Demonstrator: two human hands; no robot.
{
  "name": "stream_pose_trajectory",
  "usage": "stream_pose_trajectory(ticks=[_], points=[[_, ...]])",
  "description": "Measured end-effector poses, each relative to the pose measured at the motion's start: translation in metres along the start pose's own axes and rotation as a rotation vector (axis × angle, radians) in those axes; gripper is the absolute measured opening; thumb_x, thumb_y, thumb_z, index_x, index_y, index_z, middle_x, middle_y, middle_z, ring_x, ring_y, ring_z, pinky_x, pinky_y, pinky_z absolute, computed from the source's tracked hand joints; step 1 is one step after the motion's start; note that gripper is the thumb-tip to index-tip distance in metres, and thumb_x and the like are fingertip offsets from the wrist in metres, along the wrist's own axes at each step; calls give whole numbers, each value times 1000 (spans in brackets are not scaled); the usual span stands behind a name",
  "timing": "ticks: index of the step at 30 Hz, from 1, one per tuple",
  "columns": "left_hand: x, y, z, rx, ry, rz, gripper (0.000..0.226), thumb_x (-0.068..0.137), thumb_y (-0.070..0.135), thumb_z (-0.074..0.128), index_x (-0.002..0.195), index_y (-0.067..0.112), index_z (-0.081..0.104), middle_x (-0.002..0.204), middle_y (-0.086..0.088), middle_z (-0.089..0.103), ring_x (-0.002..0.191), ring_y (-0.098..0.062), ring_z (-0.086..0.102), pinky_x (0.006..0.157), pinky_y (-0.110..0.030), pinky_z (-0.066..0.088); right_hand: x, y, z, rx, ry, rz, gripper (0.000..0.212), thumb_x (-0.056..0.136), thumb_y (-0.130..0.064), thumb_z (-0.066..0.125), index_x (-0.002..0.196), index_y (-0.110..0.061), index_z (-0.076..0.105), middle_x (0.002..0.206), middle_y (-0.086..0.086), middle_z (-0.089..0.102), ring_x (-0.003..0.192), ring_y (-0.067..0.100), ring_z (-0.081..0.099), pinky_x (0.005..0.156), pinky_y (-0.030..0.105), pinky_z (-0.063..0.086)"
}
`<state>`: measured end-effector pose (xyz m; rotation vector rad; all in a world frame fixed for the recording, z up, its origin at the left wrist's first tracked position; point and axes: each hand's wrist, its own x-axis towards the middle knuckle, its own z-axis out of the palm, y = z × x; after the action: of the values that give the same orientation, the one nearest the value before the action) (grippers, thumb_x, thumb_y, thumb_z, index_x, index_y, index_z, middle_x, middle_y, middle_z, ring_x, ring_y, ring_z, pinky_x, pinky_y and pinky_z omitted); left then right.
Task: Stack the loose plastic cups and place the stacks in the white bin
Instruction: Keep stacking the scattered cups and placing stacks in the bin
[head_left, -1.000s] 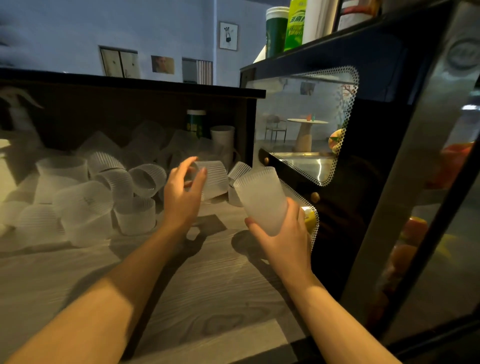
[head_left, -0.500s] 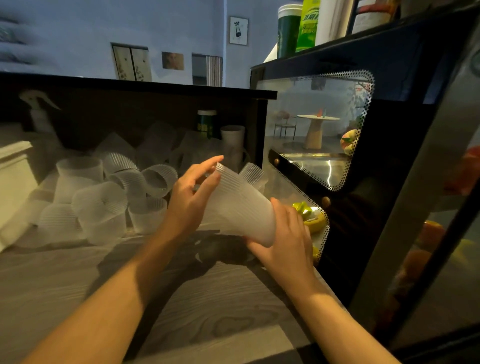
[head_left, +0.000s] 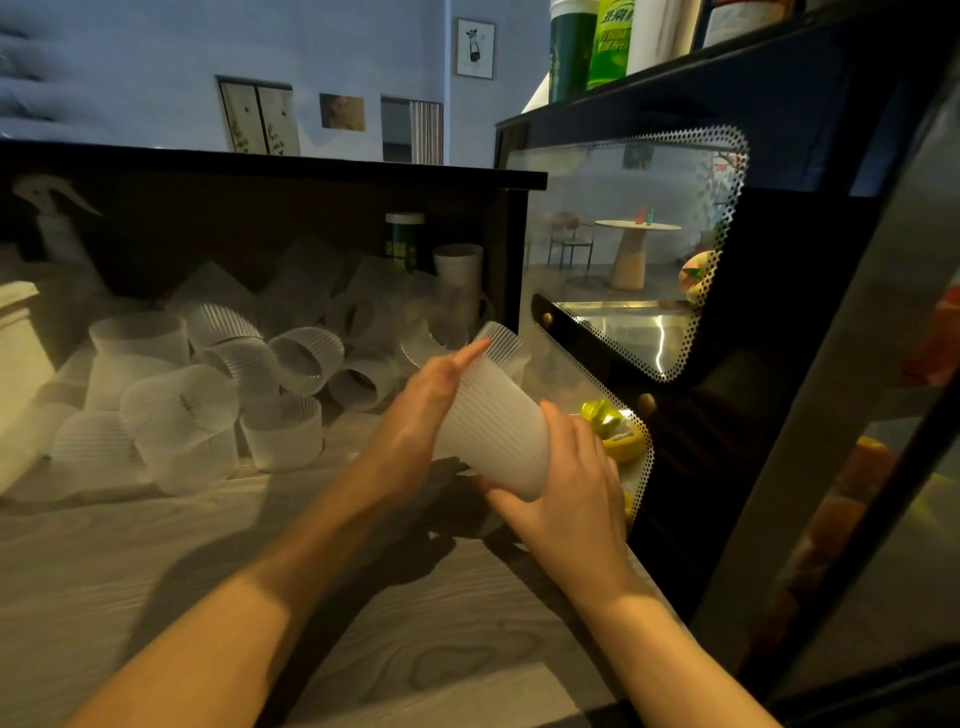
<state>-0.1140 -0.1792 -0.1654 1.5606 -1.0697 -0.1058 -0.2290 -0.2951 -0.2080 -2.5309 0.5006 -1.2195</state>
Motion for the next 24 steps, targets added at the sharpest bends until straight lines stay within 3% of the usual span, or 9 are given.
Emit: stream_pose_trajectory(ticks=[2,4,7,10,15,18,21,24], points=[[5,0,0,-57,15,-21,61,88,66,14,136,45,45,134,19,47,110,21,44,85,-9,32,0,2,-3,34,-4,19,82,66,-51,79,132,-23,41,118,-4,49,104,14,50,80,31,47],[13,-7,-7,-59,54,-19,57,92,63,18,134,40,48,128,19,54,112,10,53,87,-13,43,0,3,-6,124,-6,100,81,69,-56,77,133,-25,39,119,-8,46,104,9,47,76,23,42],[33,-23,-19,62,211,-56,45,95,56,42,129,31,56,119,10,62,109,-8,60,89,-30,52,1,3,-10,226,6,234,80,70,-65,71,131,-29,35,117,-12,41,102,5,47,69,14,40],[62,-33,-25,211,213,-48,33,96,41,56,124,26,60,109,7,65,99,-10,63,77,-26,55,1,2,-11,242,11,294,80,70,-65,71,130,-29,34,115,-13,39,101,4,46,70,15,42],[109,-39,-17,390,172,30,44,93,30,65,133,16,56,119,-2,63,102,-9,57,81,-18,46,5,-1,-14,237,15,390,78,71,-64,71,130,-27,36,114,-12,39,99,4,44,66,13,37],[132,-46,-12,463,102,28,55,92,31,66,141,14,48,132,-9,56,114,-18,55,92,-27,47,7,-2,-15,176,36,411,81,70,-66,68,132,-26,35,112,-13,39,98,6,43,73,22,38],[150,-52,-3,599,-26,-70,71,90,42,65,148,15,36,144,-12,46,128,-28,48,103,-41,46,9,-5,-15,121,31,442,79,71,-68,66,130,-26,34,109,-14,35,96,4,40,67,18,34],[160,-52,11,911,-64,-113,75,88,58,60,145,16,36,137,-10,52,123,-30,51,92,-41,46,12,-6,-13,82,45,461,80,70,-69,66,129,-26,35,106,-14,34,94,5,39,72,23,37]])
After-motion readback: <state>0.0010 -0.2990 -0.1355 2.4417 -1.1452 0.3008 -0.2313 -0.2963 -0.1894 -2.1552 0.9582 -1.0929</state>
